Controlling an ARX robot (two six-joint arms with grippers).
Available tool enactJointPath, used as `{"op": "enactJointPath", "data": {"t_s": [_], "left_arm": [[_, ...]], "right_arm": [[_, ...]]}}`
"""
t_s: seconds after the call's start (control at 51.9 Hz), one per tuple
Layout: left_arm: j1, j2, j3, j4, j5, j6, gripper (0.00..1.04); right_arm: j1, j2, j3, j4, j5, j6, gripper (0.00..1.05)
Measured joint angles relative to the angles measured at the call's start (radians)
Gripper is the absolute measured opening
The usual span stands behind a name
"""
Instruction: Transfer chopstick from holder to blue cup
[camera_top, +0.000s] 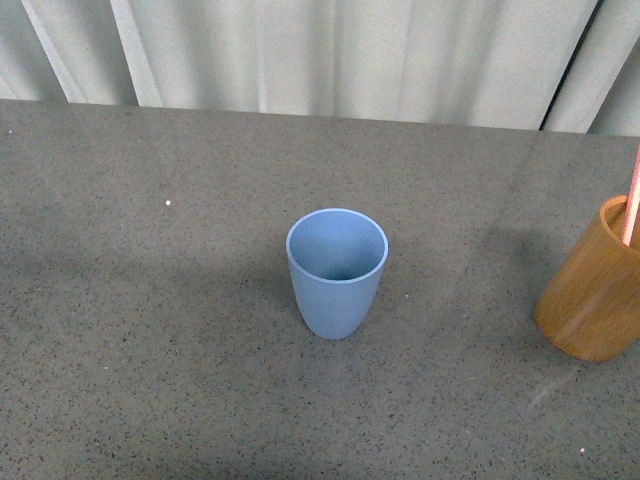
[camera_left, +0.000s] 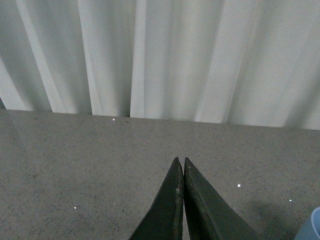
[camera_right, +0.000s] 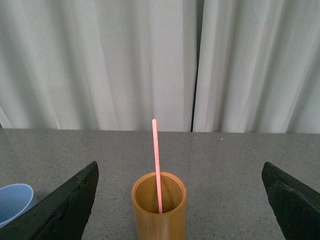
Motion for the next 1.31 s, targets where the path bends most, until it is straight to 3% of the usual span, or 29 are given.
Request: {"op": "enactJointPath", "data": {"t_s": [0.193,0.27,0.347,0.424,1.309], "left_arm": [[0.040,-0.125,-0.048,-0.076,0.041,0.000,0.04],[0.055,-0.141,-0.084,-0.040,0.053,0.000,0.04],[0.109,-0.174,-0.105,-0.071,0.129,0.001,0.04],[0.139,-0.232,-0.108,-0.123,0.138,0.001,0.04],[0.145,-0.703,-0.109,-0.560,0.142,0.001,0.04]], "right_arm": [[0.000,0.000,0.000,0.000,0.000,0.000,0.95],[0.000,0.000,0.000,0.000,0.000,0.000,0.95],[0.000,0.000,0.000,0.000,0.000,0.000,0.95],[0.000,0.000,0.000,0.000,0.000,0.000,0.95],[0.000,0.000,0.000,0.000,0.000,0.000,0.95]]}}
